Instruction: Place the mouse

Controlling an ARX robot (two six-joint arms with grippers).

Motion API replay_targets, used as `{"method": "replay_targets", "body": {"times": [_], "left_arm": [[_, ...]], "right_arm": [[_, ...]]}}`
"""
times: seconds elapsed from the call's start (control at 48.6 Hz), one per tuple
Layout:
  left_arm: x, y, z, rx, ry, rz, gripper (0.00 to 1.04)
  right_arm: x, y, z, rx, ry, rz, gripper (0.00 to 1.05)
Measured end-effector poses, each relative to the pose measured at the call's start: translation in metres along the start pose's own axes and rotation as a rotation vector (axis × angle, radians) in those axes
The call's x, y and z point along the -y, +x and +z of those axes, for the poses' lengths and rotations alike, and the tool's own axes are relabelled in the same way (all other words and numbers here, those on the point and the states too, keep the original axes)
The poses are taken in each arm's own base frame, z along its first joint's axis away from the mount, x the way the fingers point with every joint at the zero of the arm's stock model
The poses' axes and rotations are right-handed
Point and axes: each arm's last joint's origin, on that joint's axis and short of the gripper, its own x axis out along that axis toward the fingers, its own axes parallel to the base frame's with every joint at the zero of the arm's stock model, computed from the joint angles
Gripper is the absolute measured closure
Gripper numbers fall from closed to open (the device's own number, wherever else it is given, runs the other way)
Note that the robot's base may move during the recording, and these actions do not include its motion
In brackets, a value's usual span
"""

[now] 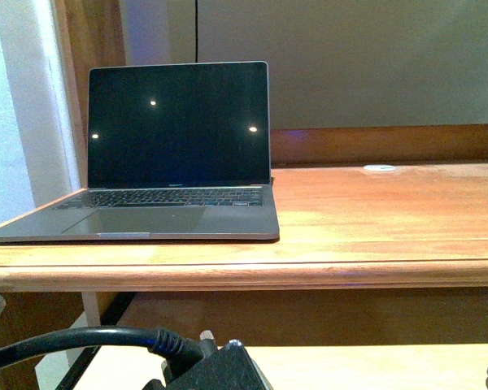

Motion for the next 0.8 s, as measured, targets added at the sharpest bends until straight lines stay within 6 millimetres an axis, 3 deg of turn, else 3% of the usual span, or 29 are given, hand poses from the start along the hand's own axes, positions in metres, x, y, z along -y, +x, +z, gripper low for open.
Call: {"method": "replay_targets", "body": {"times": [0.185,0.494,0.638,0.803], "left_arm": [[-0.006,-0.003,0.011,0.103,-0.131,0.070,0.08],[-0.031,-0.035,0.044,0.432,-0.277,0.318,0.08],[-0.030,-0.048,0.051,0.466,-0.348,0.403,0.08],[-0.028,-0.065,0.049,0.401,-0.448,0.712,0.08]], "right_arm": [[0.000,0.000,0.000,0.000,0.000,0.000,0.07],[0.000,0.000,0.000,0.000,0.000,0.000,0.07],[0.000,0.000,0.000,0.000,0.000,0.000,0.07],[0.000,0.000,0.000,0.000,0.000,0.000,0.07]]}}
